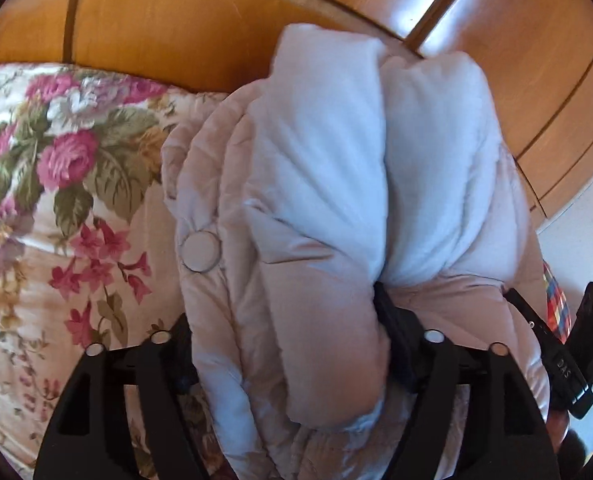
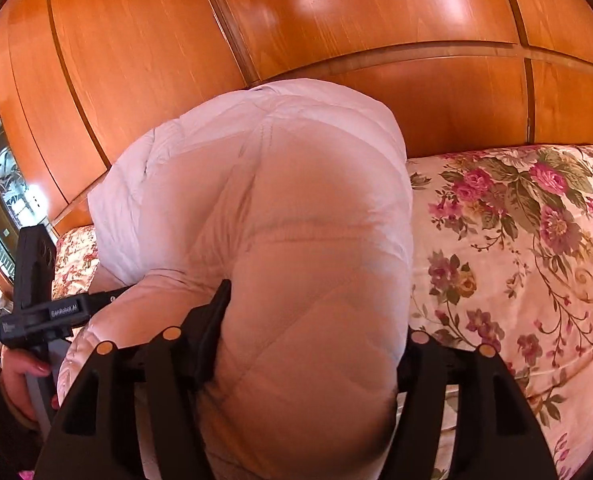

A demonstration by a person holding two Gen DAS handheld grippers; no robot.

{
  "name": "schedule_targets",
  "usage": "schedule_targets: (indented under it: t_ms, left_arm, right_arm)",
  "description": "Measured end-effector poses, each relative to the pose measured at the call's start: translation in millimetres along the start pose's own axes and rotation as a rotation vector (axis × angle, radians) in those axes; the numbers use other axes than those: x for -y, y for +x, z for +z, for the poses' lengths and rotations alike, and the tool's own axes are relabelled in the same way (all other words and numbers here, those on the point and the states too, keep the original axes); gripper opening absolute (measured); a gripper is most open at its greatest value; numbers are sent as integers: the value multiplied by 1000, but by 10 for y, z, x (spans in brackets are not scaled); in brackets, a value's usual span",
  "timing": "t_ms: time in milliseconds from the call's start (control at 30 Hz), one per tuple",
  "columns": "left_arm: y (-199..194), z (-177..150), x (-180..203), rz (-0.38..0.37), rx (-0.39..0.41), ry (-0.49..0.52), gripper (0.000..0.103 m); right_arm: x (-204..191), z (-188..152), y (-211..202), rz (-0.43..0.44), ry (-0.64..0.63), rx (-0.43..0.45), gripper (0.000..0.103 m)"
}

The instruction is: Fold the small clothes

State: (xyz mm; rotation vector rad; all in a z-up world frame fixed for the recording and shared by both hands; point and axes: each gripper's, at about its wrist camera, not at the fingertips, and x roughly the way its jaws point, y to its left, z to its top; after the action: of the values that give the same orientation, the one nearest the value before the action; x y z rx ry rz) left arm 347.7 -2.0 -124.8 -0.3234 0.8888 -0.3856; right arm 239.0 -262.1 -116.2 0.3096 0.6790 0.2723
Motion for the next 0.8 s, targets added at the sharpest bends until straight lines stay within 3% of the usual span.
schedule_targets:
  t_ms: [67, 133, 300, 433, 600, 733, 800]
  left_arm:
    - [-94, -98, -30, 4, 23, 22, 73]
    - [-260, -292, 38, 13, 41, 11, 76]
    - [-777, -770, 106, 60, 122, -38, 88]
    - [-1134, -1031, -56, 45, 151, -115, 90]
    - [-1593, -1367, 140, 95, 226, -87, 93]
    - [-1489, -1504, 297, 167, 213, 21, 93]
    - [-1391, -1507, 306, 189, 198, 27, 93]
  right_arm:
    - [-5, -8, -27, -14, 0, 6, 70]
    - [12, 12, -43, -42, 12, 12, 86]
    - [-27, 22, -321, -65, 62, 35, 93]
    - [-134, -53, -651, -79, 84, 46, 98]
    - [-362, -252, -1070, -149, 41, 113, 100]
    - [-488, -427, -1031, -214, -11, 55, 101]
    - [-527, -529, -830, -231, -59, -42, 101]
